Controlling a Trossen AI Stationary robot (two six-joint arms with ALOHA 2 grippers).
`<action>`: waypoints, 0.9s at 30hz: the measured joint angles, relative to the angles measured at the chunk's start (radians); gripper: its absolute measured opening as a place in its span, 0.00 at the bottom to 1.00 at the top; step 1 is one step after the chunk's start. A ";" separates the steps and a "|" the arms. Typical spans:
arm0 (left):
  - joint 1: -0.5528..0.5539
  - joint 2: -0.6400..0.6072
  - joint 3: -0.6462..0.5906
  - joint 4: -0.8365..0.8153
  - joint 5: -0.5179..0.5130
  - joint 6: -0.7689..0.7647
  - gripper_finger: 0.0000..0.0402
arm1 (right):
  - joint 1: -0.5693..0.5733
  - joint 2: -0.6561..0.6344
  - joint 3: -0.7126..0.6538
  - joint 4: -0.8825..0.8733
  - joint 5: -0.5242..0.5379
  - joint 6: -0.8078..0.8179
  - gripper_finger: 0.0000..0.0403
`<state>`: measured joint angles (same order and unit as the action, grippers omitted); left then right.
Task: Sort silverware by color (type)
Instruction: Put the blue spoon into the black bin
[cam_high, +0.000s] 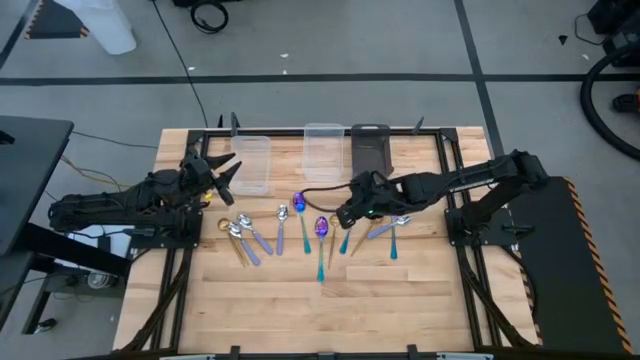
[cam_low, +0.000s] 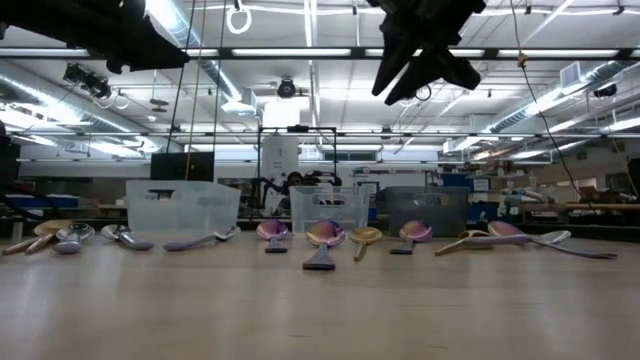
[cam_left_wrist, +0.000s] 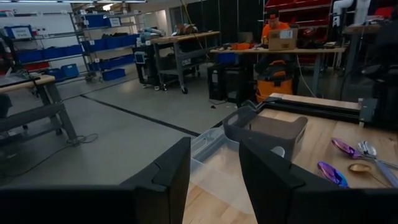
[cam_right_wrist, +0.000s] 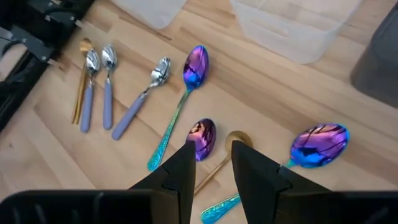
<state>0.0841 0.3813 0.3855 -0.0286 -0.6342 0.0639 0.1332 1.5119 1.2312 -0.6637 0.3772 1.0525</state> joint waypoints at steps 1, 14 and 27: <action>0.000 0.000 0.000 -0.003 0.000 0.000 0.36 | 0.004 0.016 0.019 -0.014 0.003 0.009 0.28; 0.000 0.000 0.000 -0.021 0.000 0.000 0.36 | 0.026 0.074 0.086 -0.146 0.014 0.134 0.28; 0.000 0.000 0.000 -0.020 0.003 -0.001 0.36 | 0.022 0.103 -0.028 -0.131 -0.013 0.235 0.40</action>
<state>0.0841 0.3813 0.3855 -0.0488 -0.6312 0.0631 0.1551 1.6149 1.2035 -0.7949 0.3638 1.2871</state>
